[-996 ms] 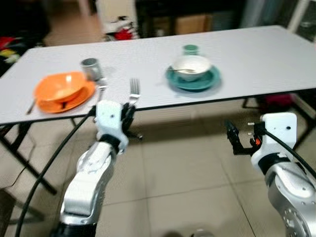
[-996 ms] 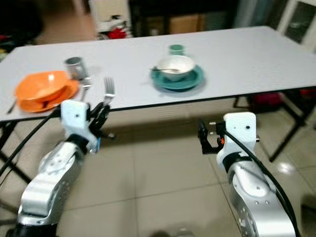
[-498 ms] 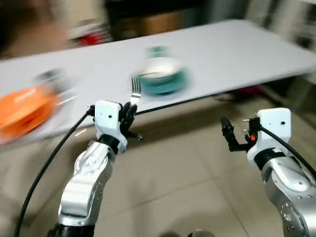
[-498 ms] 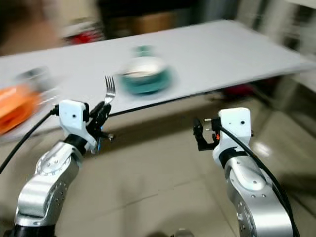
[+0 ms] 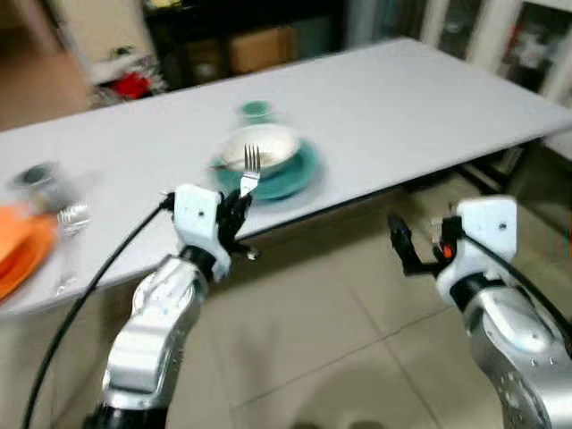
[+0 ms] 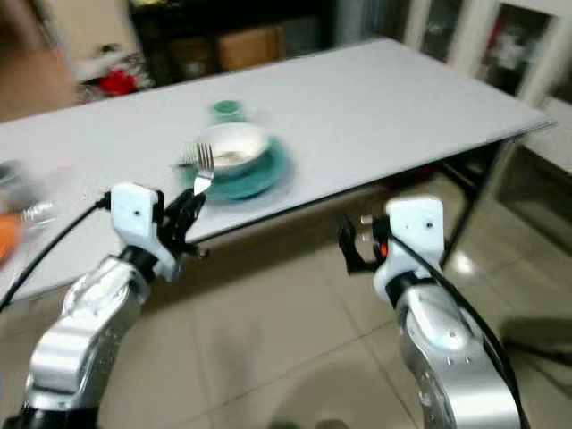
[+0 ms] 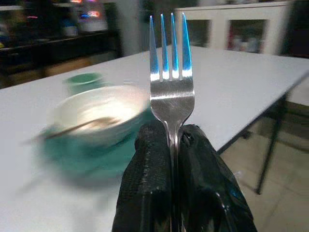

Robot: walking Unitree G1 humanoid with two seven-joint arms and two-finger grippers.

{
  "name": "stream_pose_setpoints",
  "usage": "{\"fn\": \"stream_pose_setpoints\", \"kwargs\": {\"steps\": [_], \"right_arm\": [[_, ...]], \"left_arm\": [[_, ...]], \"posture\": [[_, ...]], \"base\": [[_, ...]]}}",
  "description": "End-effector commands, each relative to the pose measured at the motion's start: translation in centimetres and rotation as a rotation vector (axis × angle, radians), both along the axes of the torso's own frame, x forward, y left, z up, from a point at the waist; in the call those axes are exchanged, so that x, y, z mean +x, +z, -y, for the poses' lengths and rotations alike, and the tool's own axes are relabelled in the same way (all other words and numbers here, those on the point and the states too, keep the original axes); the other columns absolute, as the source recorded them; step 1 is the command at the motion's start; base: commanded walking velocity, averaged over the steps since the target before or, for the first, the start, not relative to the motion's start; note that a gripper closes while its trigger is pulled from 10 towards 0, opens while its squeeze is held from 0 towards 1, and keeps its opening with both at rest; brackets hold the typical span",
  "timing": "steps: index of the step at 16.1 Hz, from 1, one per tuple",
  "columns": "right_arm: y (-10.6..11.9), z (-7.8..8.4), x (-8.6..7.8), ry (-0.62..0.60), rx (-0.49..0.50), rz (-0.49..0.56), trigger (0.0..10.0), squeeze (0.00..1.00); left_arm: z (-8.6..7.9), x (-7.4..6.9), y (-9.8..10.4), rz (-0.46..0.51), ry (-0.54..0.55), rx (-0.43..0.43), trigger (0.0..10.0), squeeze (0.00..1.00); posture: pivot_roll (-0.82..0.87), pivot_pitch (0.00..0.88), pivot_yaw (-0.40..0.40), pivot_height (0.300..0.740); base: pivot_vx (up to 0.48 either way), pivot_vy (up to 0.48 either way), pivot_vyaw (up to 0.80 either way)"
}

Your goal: Setting the table

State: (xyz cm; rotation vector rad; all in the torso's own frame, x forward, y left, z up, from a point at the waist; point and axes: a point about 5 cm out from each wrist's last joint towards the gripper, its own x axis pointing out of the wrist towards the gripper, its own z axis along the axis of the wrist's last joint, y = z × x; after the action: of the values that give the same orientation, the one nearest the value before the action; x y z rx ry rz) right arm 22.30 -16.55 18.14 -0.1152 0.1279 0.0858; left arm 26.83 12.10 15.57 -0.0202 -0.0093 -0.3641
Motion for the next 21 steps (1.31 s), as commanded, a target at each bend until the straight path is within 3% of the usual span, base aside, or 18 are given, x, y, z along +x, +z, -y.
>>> {"fn": "stream_pose_setpoints", "kwargs": {"steps": [1, 6, 11, 15, 19, 21], "right_arm": [[0.0, 0.0, 0.3, 0.013, -0.009, 0.004, 10.0, 0.0], [0.3, -0.7, 1.0, 0.104, -0.034, 0.027, 10.0, 0.0], [0.7, -1.5, 0.6, 0.244, -0.025, 0.028, 10.0, 0.0], [1.0, -1.3, 0.6, 0.354, -0.05, 0.017, 10.0, 0.0], [1.4, -1.4, 0.7, 0.44, -0.077, 0.013, 10.0, 0.0], [1.6, -1.5, 0.6, 0.508, -0.089, 0.008, 10.0, 0.0]], "left_arm": [[0.0, 0.2, 0.5, 0.026, -0.002, 0.016, 10.0, 0.0], [-0.9, 1.6, 1.6, 0.066, 0.031, 0.074, 10.0, 0.0], [-1.8, 1.8, 2.1, 0.063, 0.05, 0.073, 10.0, 0.0], [-2.8, 2.6, 2.4, -0.015, -0.002, 0.163, 10.0, 0.0], [-3.7, 4.1, 4.0, -0.088, -0.09, 0.339, 10.0, 0.0], [-4.2, 5.0, 5.0, -0.193, -0.145, 0.447, 10.0, 0.0]], "posture": [[-0.16, 0.0, 0.097, 0.74], [-0.14, 0.0, 0.095, 0.74], [-0.14, 0.0, 0.098, 0.74], [-0.12, 0.0, 0.082, 0.74], [-0.12, 0.0, 0.079, 0.74], [-0.11, 0.0, 0.088, 0.74]], "base": [[0.409, 0.0, -0.8], [0.409, 0.0, -0.1], [0.406, 0.0, 0.0], [0.0, 0.0, 0.0], [0.0, 0.0, 0.0], [0.0, 0.0, 0.0]]}}
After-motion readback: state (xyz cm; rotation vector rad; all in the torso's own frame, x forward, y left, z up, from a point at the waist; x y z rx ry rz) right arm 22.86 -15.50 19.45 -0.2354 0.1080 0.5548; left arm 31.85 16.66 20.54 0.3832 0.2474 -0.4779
